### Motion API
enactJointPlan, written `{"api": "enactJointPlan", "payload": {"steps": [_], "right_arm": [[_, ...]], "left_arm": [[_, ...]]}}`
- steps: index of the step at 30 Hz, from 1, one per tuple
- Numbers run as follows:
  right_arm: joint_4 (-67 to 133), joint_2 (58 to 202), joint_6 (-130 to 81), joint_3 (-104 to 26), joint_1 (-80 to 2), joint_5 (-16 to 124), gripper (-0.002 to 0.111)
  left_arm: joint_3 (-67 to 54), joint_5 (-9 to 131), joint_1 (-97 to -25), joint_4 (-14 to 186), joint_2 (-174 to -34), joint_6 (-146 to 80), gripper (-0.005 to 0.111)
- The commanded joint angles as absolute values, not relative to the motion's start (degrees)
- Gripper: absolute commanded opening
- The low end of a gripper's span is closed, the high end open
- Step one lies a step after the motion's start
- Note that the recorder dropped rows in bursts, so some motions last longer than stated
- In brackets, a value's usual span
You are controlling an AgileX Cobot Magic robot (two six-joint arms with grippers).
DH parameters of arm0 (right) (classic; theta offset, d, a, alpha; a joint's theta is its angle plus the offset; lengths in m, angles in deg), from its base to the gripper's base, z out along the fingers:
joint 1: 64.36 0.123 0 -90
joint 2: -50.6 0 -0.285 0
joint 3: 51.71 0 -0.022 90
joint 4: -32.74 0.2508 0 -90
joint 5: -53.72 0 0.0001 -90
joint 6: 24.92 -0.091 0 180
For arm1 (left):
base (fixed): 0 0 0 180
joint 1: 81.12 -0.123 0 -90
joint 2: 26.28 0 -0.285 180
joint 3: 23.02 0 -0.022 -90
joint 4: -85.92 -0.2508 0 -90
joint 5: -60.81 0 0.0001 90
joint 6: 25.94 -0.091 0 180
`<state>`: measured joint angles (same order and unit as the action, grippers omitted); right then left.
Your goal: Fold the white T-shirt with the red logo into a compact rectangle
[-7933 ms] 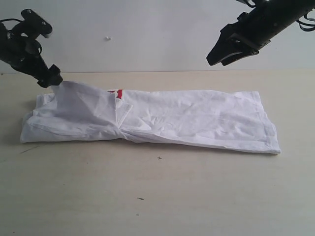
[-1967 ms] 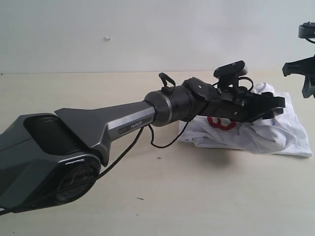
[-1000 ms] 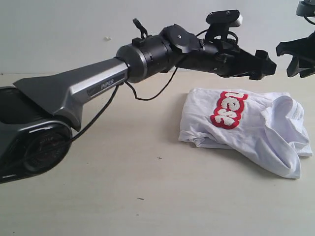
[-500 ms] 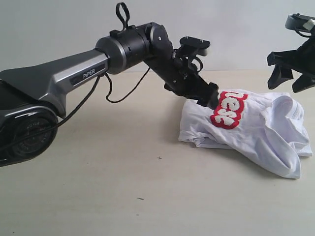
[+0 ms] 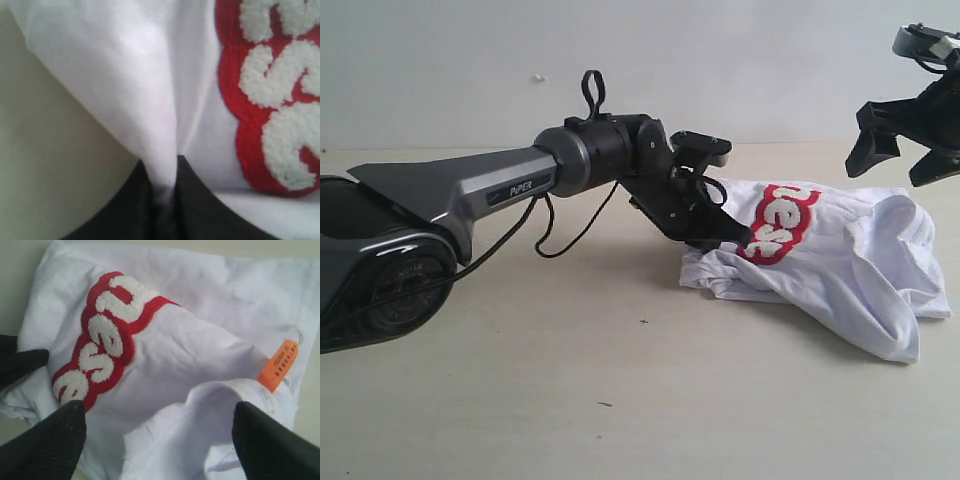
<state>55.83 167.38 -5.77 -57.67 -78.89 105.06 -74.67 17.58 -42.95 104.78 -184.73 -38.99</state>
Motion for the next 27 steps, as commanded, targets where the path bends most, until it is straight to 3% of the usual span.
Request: {"api": "enactJointPlan", "payload": {"steps": [1, 9, 27], "right_arm": [[57.06, 167.10, -5.02, -57.85, -79.02, 105.39, 0.078], [64.71, 167.10, 0.51, -57.85, -79.02, 106.58, 0.077], [66.98, 167.10, 3.52, -57.85, -79.02, 106.27, 0.077]], "left_arm": [[-74.41, 13.31, -44.71, 97.80, -184.85, -35.84, 0.000], [-74.41, -0.50, -54.41, 88.51, -183.39, -30.09, 0.000], [-72.27, -4.52, -78.10, 83.84, -176.27, -28.56, 0.000]]}}
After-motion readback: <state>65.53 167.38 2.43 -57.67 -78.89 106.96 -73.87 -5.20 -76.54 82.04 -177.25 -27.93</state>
